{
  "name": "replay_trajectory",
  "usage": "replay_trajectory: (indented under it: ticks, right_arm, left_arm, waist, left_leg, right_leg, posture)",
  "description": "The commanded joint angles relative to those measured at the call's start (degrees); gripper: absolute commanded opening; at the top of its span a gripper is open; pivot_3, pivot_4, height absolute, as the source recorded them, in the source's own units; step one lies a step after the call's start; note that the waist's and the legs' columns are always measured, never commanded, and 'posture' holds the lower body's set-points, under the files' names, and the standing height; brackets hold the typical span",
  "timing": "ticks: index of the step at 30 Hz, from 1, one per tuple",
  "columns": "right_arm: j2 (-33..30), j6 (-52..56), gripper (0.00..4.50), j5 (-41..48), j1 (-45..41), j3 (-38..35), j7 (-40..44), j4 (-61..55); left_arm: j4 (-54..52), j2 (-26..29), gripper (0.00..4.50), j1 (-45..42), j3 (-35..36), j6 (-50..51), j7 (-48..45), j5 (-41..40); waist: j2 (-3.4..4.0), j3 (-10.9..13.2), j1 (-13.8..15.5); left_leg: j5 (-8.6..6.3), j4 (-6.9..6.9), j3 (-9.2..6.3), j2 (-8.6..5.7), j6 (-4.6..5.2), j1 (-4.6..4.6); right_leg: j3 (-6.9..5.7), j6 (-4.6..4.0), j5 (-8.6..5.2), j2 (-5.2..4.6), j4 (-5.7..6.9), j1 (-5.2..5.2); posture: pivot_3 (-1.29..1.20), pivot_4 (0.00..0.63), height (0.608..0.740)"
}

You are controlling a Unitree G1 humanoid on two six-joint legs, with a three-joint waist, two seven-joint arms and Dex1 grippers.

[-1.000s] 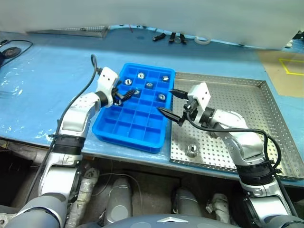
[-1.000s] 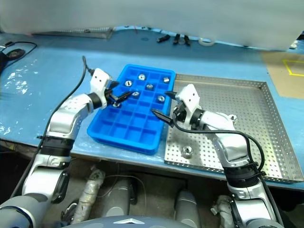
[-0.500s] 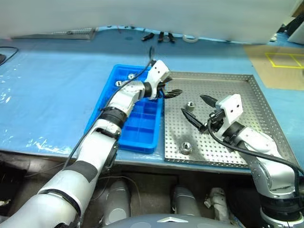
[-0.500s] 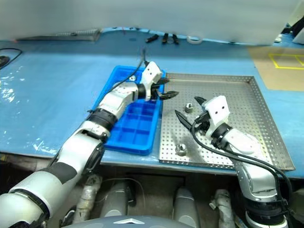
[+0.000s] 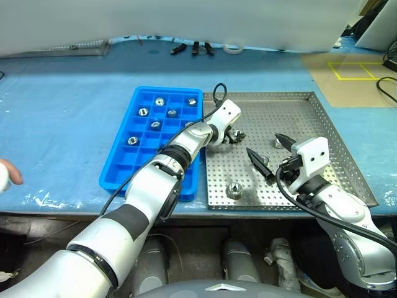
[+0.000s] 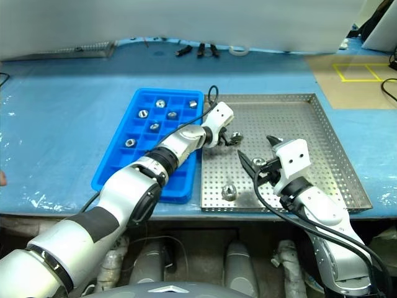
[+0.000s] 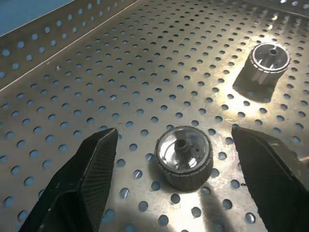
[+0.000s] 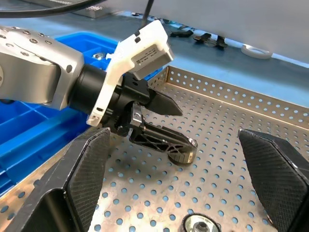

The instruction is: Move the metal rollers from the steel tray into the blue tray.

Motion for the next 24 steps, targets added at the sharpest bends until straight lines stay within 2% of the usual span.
replay_trajectory:
  ticks: [1, 7, 12, 23, 24]
  right_arm:
    - [-0.29, -1.48, 4.50, -0.61, 0.03, -1.83, -0.37, -1.90]
    - [-0.15, -0.74, 4.50, -0.92, 0.85, -1.87, -1.19, -3.43]
    - [0.47, -0.12, 4.50, -0.82, 2.71, -1.69, -2.34, -5.10]
    - [0.75, -0.09, 4.50, -1.53, 4.38, -1.17, -3.63, -5.94]
    - [0.69, -0.12, 4.50, -1.64, 4.45, -1.22, -3.68, -5.87]
  left_arm:
    - [-0.02, -1.57, 3.98, -0.38, 0.35, 0.00, 1.28, 1.49]
    - [0.51, -3.76, 3.98, 0.94, 0.46, 0.68, 1.27, 2.91]
    - [0.99, -3.53, 3.98, 1.90, 0.43, 1.69, 3.56, 4.17]
    - [1.25, -4.03, 3.98, 3.37, 0.90, 1.90, 4.42, 5.66]
    - [1.30, -3.89, 3.80, 3.53, 0.87, 2.07, 4.73, 5.86]
  waist:
    - [0.00, 0.00, 0.02]
    - [0.00, 0.00, -0.08]
    - [0.00, 0.00, -0.36]
    - [0.00, 0.00, -2.59]
    - [0.00, 0.00, -2.76]
  left_leg:
    - [-0.01, 0.00, 0.00, 0.00, 0.01, 0.00]
    - [-0.05, 0.05, 0.01, 0.00, 0.08, -0.01]
    - [-0.06, 0.07, 0.01, 0.00, 0.09, 0.02]
    - [-0.08, 0.09, 0.00, 0.00, 0.10, 0.00]
    - [-0.09, 0.09, 0.00, 0.00, 0.11, -0.02]
  right_leg:
    - [0.00, 0.00, 0.00, 0.00, 0.00, 0.00]
    - [-0.01, 0.00, 0.00, -0.01, -0.05, 0.04]
    - [-0.01, 0.00, 0.00, -0.02, -0.05, 0.07]
    - [-0.02, 0.04, -0.02, -0.01, -0.12, 0.09]
    - [-0.02, 0.04, -0.02, -0.02, -0.14, 0.09]
  posture:
    - [-0.53, 0.150, 0.740]
    - [-0.56, 0.150, 0.740]
    - [-0.58, 0.150, 0.740]
    - [-0.60, 0.150, 0.740]
    - [-0.60, 0.150, 0.740]
